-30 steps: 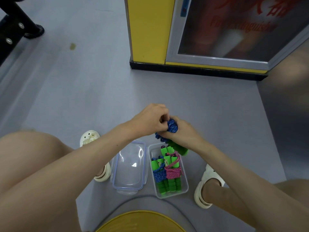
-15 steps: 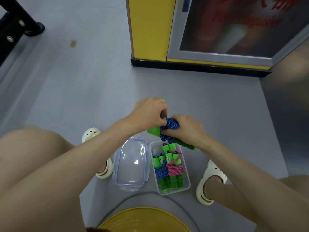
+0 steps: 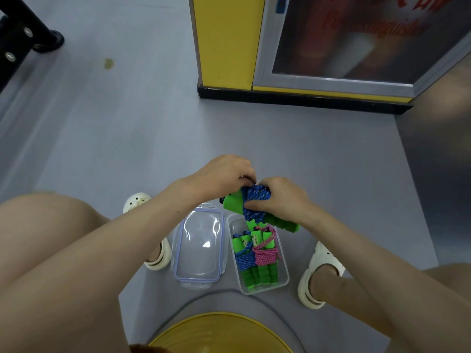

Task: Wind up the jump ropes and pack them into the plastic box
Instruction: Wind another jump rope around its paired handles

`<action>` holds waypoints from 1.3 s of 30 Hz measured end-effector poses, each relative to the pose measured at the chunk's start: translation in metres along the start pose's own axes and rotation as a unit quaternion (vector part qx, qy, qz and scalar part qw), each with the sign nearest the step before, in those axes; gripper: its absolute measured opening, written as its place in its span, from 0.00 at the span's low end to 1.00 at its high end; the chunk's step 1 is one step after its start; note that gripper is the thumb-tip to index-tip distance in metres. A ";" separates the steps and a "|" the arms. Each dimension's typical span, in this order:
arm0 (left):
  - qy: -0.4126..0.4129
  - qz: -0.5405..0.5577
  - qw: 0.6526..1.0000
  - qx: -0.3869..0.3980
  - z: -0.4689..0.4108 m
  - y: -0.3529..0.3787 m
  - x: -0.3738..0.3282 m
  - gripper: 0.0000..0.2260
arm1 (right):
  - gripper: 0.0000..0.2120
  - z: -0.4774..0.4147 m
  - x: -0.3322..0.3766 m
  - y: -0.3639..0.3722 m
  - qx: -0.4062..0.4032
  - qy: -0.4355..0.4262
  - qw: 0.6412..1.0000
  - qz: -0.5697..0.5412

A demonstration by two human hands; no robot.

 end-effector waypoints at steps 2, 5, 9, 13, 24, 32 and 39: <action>-0.006 0.000 1.000 -0.010 -0.001 0.000 0.005 0.08 | 0.19 0.000 0.001 0.000 -0.003 -0.010 1.000 -0.002; -0.012 0.059 0.997 -0.039 0.001 -0.001 0.016 0.06 | 0.18 0.000 0.004 0.001 -0.003 -0.031 0.999 0.013; -0.011 0.092 0.995 -0.046 0.002 0.000 0.022 0.05 | 0.19 0.001 0.004 0.003 -0.007 -0.027 0.999 0.043; 0.004 0.095 0.996 0.003 0.000 0.014 0.015 0.07 | 0.20 0.003 -0.009 0.011 0.000 -0.006 0.999 0.051; -0.106 0.067 0.992 -0.024 0.003 0.019 0.021 0.32 | 0.16 0.007 -0.013 0.014 -0.015 0.015 0.989 -0.149; -0.299 0.422 0.855 -0.028 0.050 0.022 0.025 0.23 | 0.13 0.064 -0.022 0.014 -0.012 0.119 0.900 -0.419; -0.296 0.392 0.869 0.058 0.073 0.061 -0.017 0.26 | 0.17 0.093 -0.029 0.059 -0.040 0.183 0.814 -0.550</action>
Point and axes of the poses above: each hand's wrist, its own z-axis away from the middle knuckle, its own y-axis out of the palm, x = y × z, the point moved 6 cm from there along -z, towards the middle knuckle, and after that the axes turned 5 degrees about x, right-handed, at the moved point
